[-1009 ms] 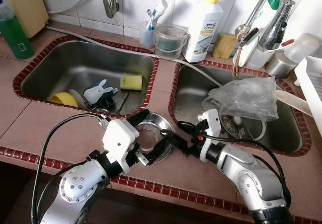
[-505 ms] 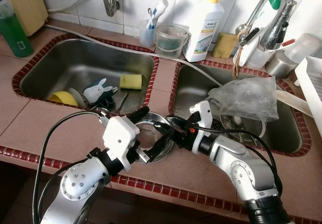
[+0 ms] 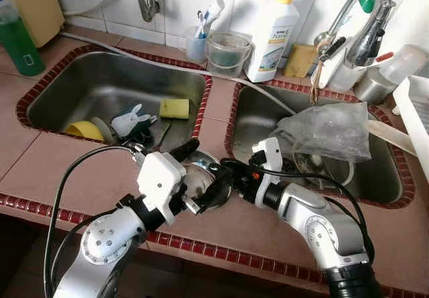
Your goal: Kitchen organization
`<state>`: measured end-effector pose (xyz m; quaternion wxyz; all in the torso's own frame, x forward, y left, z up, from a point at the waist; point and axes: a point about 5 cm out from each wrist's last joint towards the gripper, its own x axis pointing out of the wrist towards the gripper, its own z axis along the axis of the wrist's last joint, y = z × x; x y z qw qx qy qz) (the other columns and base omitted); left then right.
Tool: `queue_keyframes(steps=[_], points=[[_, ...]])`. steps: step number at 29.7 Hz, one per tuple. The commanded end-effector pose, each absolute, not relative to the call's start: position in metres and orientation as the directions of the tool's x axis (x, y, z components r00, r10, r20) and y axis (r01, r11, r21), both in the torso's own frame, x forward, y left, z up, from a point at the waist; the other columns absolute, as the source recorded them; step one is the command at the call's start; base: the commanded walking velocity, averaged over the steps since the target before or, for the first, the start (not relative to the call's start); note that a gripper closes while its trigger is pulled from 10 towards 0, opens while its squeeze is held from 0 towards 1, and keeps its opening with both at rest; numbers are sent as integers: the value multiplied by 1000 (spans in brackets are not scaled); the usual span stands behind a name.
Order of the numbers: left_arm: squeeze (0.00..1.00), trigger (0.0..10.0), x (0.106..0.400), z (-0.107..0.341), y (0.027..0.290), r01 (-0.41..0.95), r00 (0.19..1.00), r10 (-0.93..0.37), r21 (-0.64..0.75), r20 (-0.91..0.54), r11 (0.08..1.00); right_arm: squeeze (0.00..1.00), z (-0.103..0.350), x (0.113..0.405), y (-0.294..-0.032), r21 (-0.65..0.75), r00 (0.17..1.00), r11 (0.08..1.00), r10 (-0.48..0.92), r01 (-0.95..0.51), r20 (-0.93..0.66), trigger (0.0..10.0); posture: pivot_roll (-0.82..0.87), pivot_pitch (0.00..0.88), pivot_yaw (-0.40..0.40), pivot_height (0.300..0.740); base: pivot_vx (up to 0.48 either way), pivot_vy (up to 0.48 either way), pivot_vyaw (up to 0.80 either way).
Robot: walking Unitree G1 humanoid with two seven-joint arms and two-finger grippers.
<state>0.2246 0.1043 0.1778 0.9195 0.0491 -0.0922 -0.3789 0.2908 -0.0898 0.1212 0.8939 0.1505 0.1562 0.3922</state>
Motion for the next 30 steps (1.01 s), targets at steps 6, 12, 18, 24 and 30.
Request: queue_keyframes(steps=[6, 12, 18, 24, 30], points=[[0, 10000, 222, 183, 101, 692, 686, -712, 167, 149, 702, 0, 117, 290, -96, 396, 663, 668, 728, -630, -175, 10000, -8, 153, -107, 740, 0, 0, 0], [0, 10000, 222, 183, 101, 693, 686, -712, 167, 149, 702, 0, 117, 289, -96, 401, 661, 665, 731, -631, -172, 10000, -7, 151, -109, 740, 0, 0, 0], [0, 10000, 222, 183, 100, 693, 685, -713, 168, 149, 701, 0, 118, 289, -96, 410, 653, 655, 738, -635, -168, 0, -6, 151, -108, 740, 0, 0, 0], [0, 10000, 223, 184, 100, 694, 684, -714, 168, 152, 700, 0, 118, 290, -96, 410, 662, 660, 732, -629, -161, 0, -7, 150, -107, 740, 0, 0, 0], [0, 10000, 221, 182, 100, 702, 677, -721, 166, 145, 693, 0, 119, 291, -97, 410, 671, 664, 726, -625, -154, 0, -10, 150, -105, 740, 0, 0, 0]])
